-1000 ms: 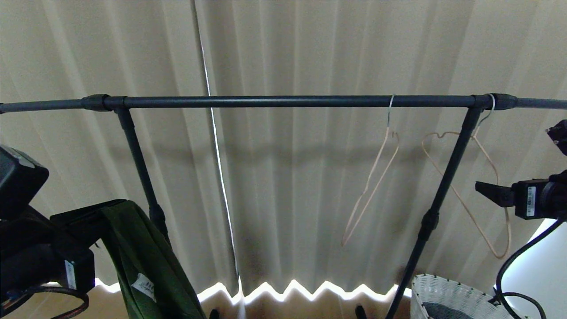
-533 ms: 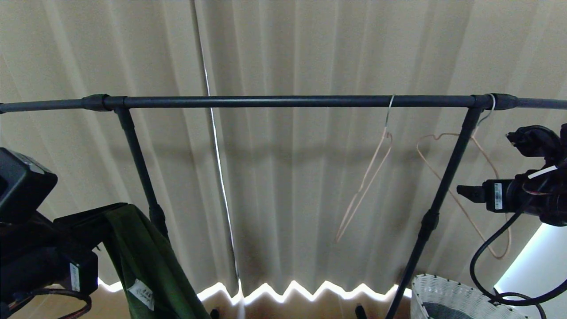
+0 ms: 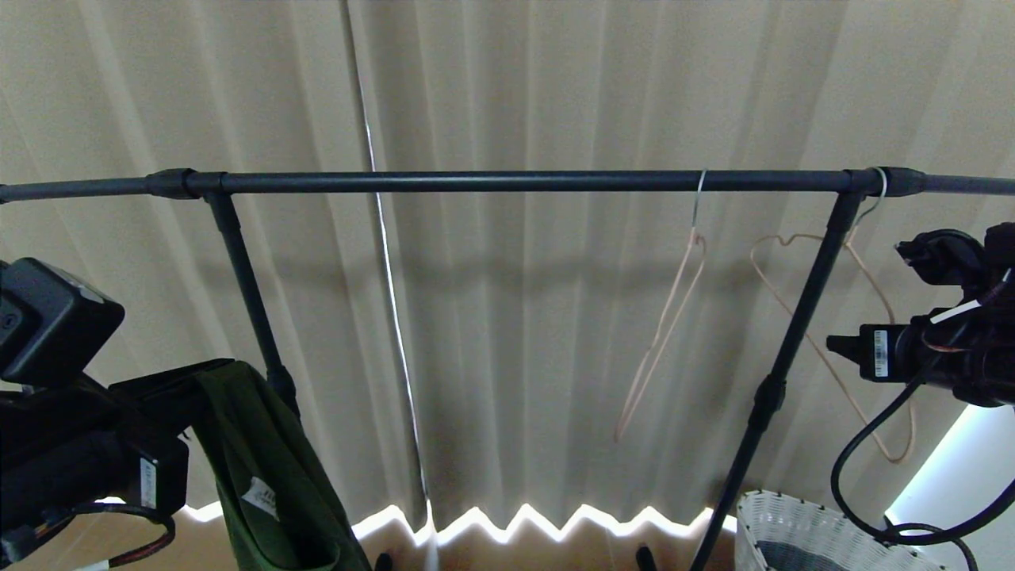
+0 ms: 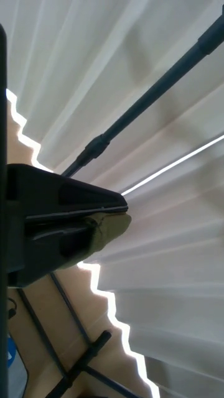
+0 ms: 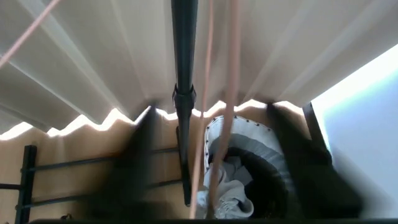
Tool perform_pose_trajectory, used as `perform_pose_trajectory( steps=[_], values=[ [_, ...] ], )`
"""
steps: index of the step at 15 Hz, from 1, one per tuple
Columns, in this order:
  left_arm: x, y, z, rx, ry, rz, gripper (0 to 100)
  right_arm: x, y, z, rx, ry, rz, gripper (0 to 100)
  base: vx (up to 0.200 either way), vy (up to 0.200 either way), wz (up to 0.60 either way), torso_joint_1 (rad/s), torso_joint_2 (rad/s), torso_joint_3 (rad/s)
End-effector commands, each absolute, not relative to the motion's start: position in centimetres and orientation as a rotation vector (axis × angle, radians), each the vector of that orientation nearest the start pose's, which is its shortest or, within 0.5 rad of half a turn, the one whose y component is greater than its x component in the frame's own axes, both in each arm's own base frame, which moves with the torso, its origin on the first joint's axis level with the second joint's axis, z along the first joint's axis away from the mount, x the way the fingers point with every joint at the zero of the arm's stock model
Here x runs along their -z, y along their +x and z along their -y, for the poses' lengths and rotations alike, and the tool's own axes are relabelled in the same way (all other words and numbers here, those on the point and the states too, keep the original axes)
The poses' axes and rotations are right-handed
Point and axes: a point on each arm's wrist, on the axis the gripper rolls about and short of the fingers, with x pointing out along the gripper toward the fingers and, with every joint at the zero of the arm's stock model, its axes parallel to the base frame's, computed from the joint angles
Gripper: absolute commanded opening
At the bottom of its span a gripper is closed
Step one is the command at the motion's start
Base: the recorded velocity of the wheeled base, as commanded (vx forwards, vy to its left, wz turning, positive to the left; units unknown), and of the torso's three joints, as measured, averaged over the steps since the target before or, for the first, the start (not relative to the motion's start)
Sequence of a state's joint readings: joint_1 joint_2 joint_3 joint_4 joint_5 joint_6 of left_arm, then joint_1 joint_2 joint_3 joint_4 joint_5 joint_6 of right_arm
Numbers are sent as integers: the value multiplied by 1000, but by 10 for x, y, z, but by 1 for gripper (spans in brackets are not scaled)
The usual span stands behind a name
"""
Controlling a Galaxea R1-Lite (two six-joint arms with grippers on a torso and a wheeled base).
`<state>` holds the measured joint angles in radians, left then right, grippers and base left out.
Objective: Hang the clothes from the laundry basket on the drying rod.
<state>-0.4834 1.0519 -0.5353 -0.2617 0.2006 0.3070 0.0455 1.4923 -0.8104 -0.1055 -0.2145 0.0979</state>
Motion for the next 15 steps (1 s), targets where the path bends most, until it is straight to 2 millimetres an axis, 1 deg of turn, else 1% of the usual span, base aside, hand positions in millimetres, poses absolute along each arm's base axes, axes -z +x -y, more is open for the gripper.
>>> perform_pose_trajectory(
  steps=[1, 3, 5, 9, 12, 13, 14, 15],
  values=[
    [-214, 125, 61, 316, 389, -196, 0, -193, 245, -6, 192, 21, -559, 0, 0, 0, 0, 0, 0, 0],
    [-214, 125, 61, 316, 388, -195, 0, -196, 243, -6, 193, 22, -548, 0, 0, 0, 0, 0, 0, 0],
    [-214, 125, 61, 316, 392, -194, 0, -200, 235, -6, 193, 20, -559, 0, 0, 0, 0, 0, 0, 0],
    [-215, 125, 60, 315, 394, -192, 0, -209, 229, -4, 202, 28, -518, 0, 0, 0, 0, 0, 0, 0],
    [-214, 124, 60, 315, 394, -192, 0, -219, 220, -2, 208, 36, -469, 0, 0, 0, 0, 0, 0, 0],
    [-213, 124, 60, 315, 395, -194, 0, -224, 212, -2, 209, 39, -446, 0, 0, 0, 0, 0, 0, 0],
    [-212, 124, 60, 314, 394, -186, 0, -225, 210, -1, 212, 38, -443, 0, 0, 0, 0, 0, 0, 0],
    [-212, 124, 60, 309, 385, -161, 0, -225, 201, -1, 221, 37, -437, 0, 0, 0, 0, 0, 0, 0]
  ],
)
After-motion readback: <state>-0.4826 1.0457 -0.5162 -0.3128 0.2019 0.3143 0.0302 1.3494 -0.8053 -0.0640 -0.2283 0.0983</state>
